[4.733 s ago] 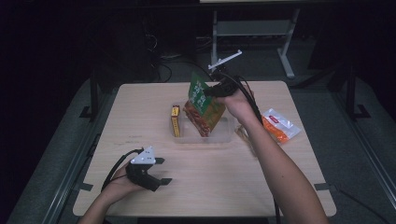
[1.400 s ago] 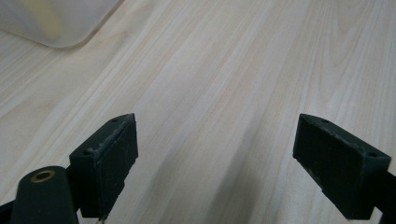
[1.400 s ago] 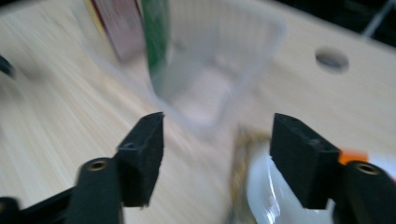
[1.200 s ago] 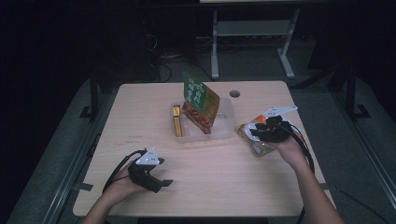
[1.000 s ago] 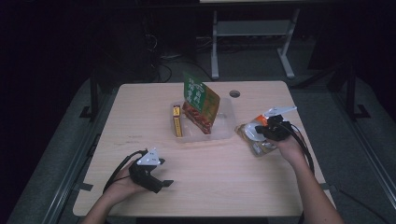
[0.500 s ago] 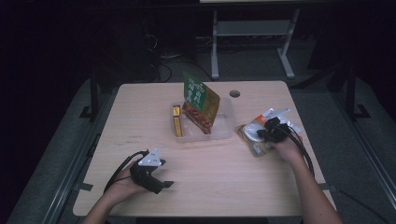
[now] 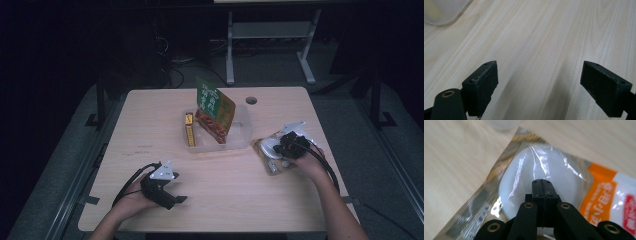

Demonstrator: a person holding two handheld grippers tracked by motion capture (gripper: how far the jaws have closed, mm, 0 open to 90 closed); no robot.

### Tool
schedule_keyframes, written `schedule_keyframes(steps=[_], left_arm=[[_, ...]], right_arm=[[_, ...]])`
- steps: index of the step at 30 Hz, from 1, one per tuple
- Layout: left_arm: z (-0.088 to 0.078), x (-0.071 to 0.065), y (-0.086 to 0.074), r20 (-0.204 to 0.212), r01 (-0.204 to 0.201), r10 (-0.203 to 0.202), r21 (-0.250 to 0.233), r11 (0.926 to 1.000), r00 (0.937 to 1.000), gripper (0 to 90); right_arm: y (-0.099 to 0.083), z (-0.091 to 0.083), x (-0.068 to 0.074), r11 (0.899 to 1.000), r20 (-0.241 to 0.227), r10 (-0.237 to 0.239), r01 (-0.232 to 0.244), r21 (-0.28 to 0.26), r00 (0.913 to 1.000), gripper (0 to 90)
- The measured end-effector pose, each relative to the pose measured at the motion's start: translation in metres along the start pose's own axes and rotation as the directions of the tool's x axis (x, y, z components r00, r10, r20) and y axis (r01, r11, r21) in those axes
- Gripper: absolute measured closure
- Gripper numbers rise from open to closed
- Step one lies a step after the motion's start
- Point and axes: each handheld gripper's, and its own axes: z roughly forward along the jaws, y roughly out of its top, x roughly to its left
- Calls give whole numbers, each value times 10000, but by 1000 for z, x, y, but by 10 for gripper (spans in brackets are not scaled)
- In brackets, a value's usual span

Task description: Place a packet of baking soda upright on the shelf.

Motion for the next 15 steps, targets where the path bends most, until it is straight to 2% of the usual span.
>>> schedule_keyframes(steps=[1,5,9,15], left_arm=[[0,0,0,21,28,-28,-4,10000,10000,141],[0,-1,0,48,-24,24,48,10000,10000,142],[1,-1,0,125,12,-12,7,10000,9999,142],[1,-4,2,155,-23,24,-65,10000,9999,141]], right_arm=[[2,1,0,9998,32,127,-126,-157,9999,900],[5,6,0,10000,-37,-65,64,-27,10000,900],[3,5,1,9999,-443,-167,166,-31,9989,900],[2,0,14,9982,-1183,-564,581,112,9914,900]])
